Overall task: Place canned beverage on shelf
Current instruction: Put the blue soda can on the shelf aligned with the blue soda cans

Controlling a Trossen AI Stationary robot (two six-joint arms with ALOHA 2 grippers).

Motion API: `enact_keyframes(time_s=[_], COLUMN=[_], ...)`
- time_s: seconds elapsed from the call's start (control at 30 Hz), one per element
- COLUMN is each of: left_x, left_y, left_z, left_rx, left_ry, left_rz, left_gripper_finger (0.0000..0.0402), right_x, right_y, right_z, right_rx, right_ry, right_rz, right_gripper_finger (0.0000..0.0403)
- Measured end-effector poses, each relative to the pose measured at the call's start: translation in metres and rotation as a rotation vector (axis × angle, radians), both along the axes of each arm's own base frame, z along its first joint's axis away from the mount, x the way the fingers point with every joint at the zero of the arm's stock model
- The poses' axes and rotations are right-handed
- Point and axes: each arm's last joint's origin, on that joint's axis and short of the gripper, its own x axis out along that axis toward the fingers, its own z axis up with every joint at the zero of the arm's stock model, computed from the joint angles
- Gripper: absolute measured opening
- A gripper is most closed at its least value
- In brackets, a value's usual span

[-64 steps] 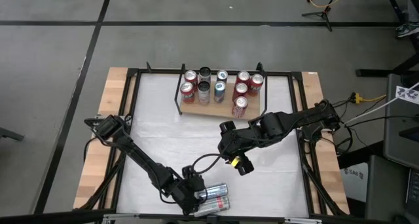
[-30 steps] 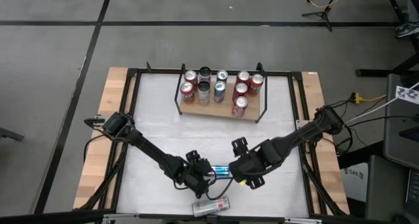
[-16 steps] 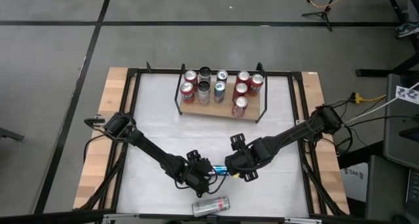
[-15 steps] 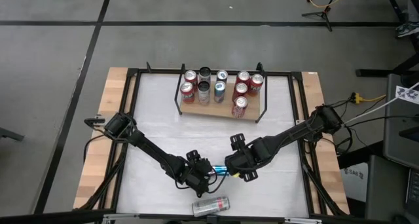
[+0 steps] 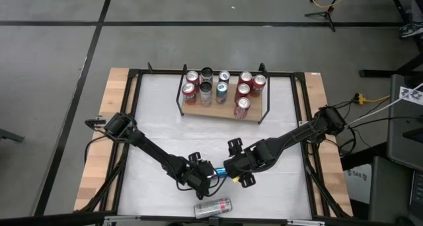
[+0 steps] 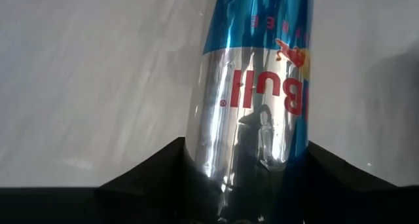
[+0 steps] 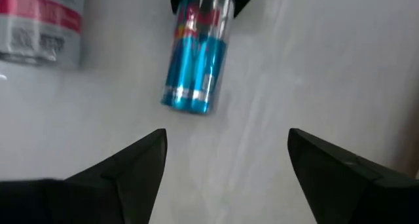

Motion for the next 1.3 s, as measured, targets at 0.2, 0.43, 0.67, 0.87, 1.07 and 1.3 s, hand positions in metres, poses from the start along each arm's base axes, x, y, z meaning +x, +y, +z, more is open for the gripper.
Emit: enact_keyframes(time_s=[0.2,0.43,0.67,0.87,1.07,1.3], left_x=[-0.003,-0.010,-0.016,-0.019,-0.021,-0.022], left_y=[0.001,0.005,0.009,0.011,0.012,0.013], left_z=[0.022,0.052,0.073,0.084,0.086,0.086], left_rx=[-0.037,-0.074,-0.082,-0.089,-0.085,-0.078], left_ry=[-0.038,-0.091,-0.138,-0.165,-0.160,-0.146], left_rz=[-0.007,-0.006,0.000,0.002,0.003,0.004], left_gripper_finger=[0.0220,0.0222,0.0222,0.0222,0.0223,0.0223], right_x=[0.003,0.008,0.008,0.008,0.008,0.009], right_y=[0.001,0.002,0.002,0.002,0.002,0.003], right_z=[0.001,0.004,0.005,0.005,0.005,0.001], right_rx=[-0.003,0.012,0.019,0.018,0.018,0.014], right_ry=[-0.046,-0.107,-0.109,-0.104,-0.104,-0.093], right_rz=[-0.010,-0.049,-0.048,-0.047,-0.048,-0.049], right_gripper_finger=[0.0308,0.0308,0.0308,0.0308,0.0308,0.0308])
